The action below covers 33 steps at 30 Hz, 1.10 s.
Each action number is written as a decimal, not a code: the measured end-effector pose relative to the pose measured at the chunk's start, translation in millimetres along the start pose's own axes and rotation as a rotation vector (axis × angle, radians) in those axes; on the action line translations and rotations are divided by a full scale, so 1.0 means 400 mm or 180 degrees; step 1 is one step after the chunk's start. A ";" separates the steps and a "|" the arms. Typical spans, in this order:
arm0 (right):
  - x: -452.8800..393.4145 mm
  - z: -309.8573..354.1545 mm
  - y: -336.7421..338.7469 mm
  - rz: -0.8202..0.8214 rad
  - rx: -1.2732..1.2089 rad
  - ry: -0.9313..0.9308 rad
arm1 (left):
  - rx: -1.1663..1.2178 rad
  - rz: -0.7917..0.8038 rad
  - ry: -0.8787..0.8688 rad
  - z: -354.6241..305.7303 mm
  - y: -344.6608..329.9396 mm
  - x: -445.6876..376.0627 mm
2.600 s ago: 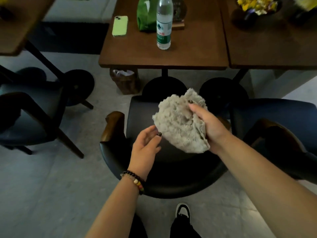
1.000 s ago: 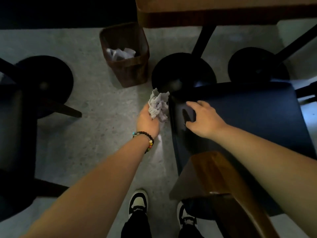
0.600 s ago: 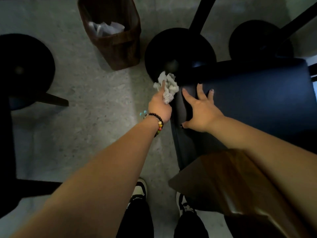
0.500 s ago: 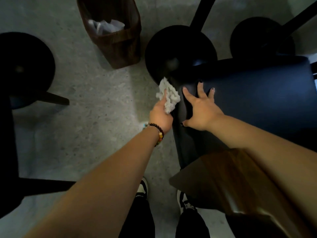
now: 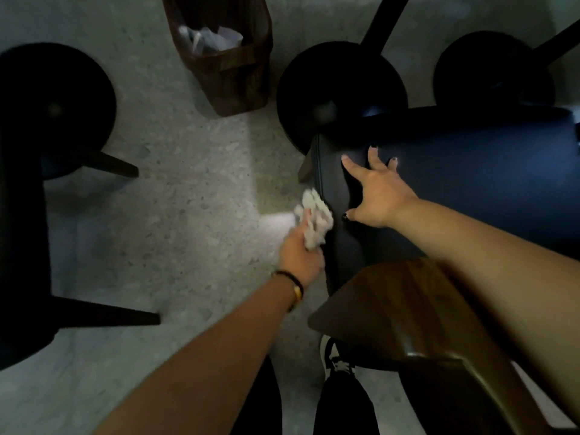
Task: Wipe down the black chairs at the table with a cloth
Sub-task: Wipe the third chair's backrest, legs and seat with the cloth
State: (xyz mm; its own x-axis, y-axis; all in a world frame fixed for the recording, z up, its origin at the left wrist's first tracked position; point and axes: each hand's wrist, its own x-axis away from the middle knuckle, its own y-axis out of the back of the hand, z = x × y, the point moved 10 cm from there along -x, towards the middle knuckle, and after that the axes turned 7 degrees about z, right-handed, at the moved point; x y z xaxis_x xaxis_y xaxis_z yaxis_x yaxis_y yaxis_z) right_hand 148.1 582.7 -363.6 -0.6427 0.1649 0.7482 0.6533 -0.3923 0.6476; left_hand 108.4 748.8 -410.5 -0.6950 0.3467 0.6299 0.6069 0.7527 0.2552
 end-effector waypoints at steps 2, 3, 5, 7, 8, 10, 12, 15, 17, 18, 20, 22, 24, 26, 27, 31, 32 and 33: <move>0.002 -0.004 0.009 0.0046 -0.0013 0.0108 | 0.0021 -0.0150 -0.0126 -0.066 0.042 -0.078; 0.002 -0.007 0.014 0.0067 -0.0025 0.0155 | 0.0033 -0.0173 -0.0154 -0.093 0.047 -0.108; 0.003 -0.012 0.022 0.0123 -0.0047 0.0231 | 0.0020 -0.0123 -0.0055 -0.104 0.031 -0.136; 0.005 -0.016 0.026 0.0197 -0.0091 0.0268 | -0.0124 0.0056 0.0209 -0.067 -0.003 -0.121; 0.005 -0.020 0.026 0.0235 -0.0132 0.0267 | -0.0306 0.0174 0.0375 -0.040 -0.019 -0.098; 0.005 -0.027 0.026 0.0291 -0.0273 0.0262 | -0.0415 0.0263 0.0449 -0.005 -0.033 -0.045; 0.010 -0.031 0.028 0.0300 -0.0542 0.0262 | -0.0128 0.0299 0.0317 -0.002 -0.033 0.006; 0.044 -0.031 0.037 0.0125 -0.1157 0.0309 | 0.0128 0.0476 0.0390 -0.017 -0.025 0.079; 0.089 -0.020 0.036 0.0098 -0.1647 0.0424 | 0.0407 0.0567 0.0348 -0.055 -0.014 0.124; 0.119 -0.013 0.036 0.0122 -0.1865 0.0483 | 0.0591 0.0644 0.0259 -0.090 -0.008 0.149; 0.191 0.000 0.059 0.0129 -0.2196 0.0620 | 0.0759 0.0846 0.0027 -0.185 0.006 0.197; 0.275 0.013 0.097 0.0189 -0.2442 0.0812 | 0.0667 0.0964 -0.0177 -0.268 0.028 0.240; 0.367 0.026 0.128 0.0404 -0.2696 0.1019 | 0.0488 0.0957 -0.0346 -0.339 0.058 0.281; 0.455 0.039 0.157 0.0636 -0.2849 0.1199 | 0.0151 0.0955 -0.0481 -0.401 0.084 0.320; 0.493 0.044 0.168 0.0709 -0.2817 0.1246 | -0.0050 0.0930 -0.0566 -0.432 0.096 0.341; 0.590 0.033 0.198 0.0400 -0.2822 0.1148 | -0.0827 0.0632 -0.0836 -0.519 0.109 0.426; 0.602 0.024 0.199 0.0269 -0.2852 0.1064 | -0.0940 0.0593 -0.0895 -0.528 0.094 0.450; 0.612 0.017 0.197 0.0165 -0.2810 0.0977 | -0.1083 0.0535 -0.0937 -0.531 0.075 0.474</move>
State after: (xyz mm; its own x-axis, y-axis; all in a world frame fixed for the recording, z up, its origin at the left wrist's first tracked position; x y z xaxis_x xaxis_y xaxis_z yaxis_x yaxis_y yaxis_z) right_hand 44.9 598.3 -128.5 -0.7810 -0.0688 0.6207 0.2244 -0.9584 0.1761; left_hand 77.0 718.2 -127.6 -0.6262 0.6287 0.4612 0.7779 0.4637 0.4241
